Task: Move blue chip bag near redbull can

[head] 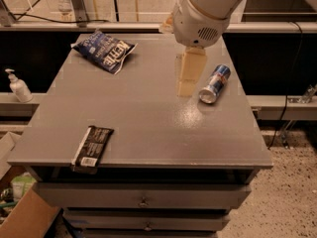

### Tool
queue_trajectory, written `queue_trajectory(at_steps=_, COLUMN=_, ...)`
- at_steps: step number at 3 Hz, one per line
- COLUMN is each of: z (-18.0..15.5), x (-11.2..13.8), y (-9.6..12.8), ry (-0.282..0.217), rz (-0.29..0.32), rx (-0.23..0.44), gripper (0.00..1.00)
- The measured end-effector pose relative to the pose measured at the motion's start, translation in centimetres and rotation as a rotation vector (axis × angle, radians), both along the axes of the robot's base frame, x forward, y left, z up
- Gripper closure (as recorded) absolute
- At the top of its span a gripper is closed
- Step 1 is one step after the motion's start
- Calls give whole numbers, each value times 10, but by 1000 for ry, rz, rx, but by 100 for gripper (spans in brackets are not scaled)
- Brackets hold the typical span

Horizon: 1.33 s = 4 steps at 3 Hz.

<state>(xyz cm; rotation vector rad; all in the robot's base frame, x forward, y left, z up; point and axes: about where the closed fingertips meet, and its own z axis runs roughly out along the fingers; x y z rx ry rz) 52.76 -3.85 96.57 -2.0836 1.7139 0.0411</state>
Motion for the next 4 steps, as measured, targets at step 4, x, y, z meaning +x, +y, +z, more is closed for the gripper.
queue_trajectory(at_steps=4, z=-44, x=138, y=162, ry=-108, rz=-28, rx=137, gripper=0)
